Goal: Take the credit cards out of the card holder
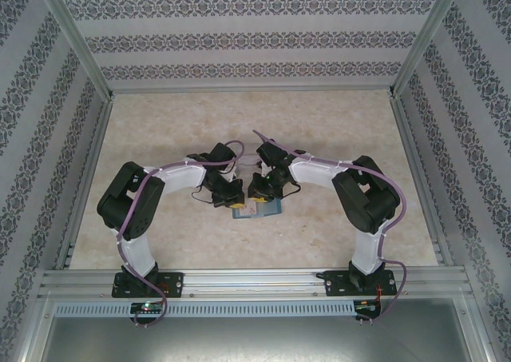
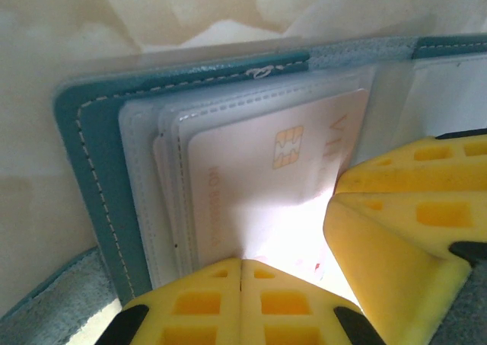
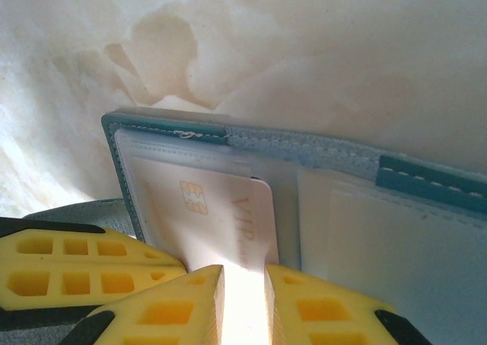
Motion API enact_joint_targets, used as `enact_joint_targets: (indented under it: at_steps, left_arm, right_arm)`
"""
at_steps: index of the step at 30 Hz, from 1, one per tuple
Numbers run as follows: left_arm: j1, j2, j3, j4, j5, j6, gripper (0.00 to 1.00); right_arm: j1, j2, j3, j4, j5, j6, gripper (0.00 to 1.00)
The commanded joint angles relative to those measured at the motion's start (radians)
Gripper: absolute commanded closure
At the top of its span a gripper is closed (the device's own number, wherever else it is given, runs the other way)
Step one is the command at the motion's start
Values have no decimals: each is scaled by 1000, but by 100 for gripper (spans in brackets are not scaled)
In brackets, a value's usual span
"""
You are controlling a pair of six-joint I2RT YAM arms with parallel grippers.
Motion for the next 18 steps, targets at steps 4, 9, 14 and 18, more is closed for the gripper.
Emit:
enact_joint_targets:
  at_steps: [4, 9, 14, 18]
  left_arm:
    - [-10, -21, -2, -52, -53, 24, 99]
    - [-10, -30, -3, -53, -57, 23, 99]
    - [-10, -33, 0, -58, -58, 24, 99]
    - [-10, -32, -1, -59, -59, 26, 99]
  right_arm:
    - [3, 16, -9, -40, 50, -24, 78]
    - [3, 0, -5, -70, 86, -39, 78]
    - [4, -18, -2, -90, 105, -46, 78]
    - [6, -46, -2, -91, 111, -40, 79]
